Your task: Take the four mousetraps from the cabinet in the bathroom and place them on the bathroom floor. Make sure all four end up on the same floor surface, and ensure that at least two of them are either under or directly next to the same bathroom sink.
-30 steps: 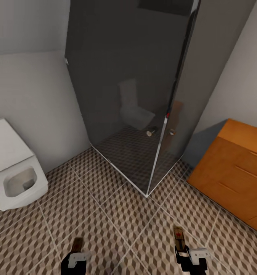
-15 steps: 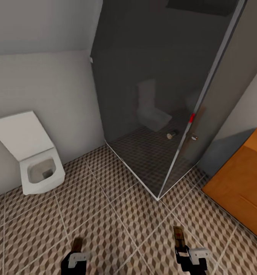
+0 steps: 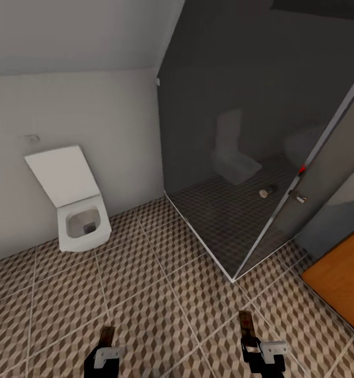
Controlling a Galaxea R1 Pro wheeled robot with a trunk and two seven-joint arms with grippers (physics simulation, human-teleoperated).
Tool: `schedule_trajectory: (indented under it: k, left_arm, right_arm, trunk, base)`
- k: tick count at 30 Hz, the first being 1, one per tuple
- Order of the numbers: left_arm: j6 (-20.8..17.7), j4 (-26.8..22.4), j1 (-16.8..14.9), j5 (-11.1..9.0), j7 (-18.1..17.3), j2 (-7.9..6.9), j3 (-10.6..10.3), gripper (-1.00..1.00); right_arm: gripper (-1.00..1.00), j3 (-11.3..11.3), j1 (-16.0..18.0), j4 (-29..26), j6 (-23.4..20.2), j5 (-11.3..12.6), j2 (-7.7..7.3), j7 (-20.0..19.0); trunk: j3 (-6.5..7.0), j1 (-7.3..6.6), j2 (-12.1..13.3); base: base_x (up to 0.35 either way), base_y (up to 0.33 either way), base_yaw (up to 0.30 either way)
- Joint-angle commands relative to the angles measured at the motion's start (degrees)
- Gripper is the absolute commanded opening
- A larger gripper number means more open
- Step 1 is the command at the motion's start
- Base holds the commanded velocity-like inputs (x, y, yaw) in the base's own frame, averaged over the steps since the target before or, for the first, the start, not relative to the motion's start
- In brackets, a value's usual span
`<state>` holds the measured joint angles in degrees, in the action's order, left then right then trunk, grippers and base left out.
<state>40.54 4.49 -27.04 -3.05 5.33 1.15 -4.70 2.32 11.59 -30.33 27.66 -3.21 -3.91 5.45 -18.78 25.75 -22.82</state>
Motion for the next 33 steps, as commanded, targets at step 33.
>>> schedule_trajectory:
  k: [33]
  left_arm:
    - [0.33,0.25,-0.12,-0.11,0.47,0.25,-0.48,-1.00]
  right_arm:
    - [-1.00,0.26,0.01,0.03,0.11,-0.13,-0.05,0.26]
  trunk:
    - [-0.09,0.03,-0.10]
  base:
    - [0.000,0.000,0.289]
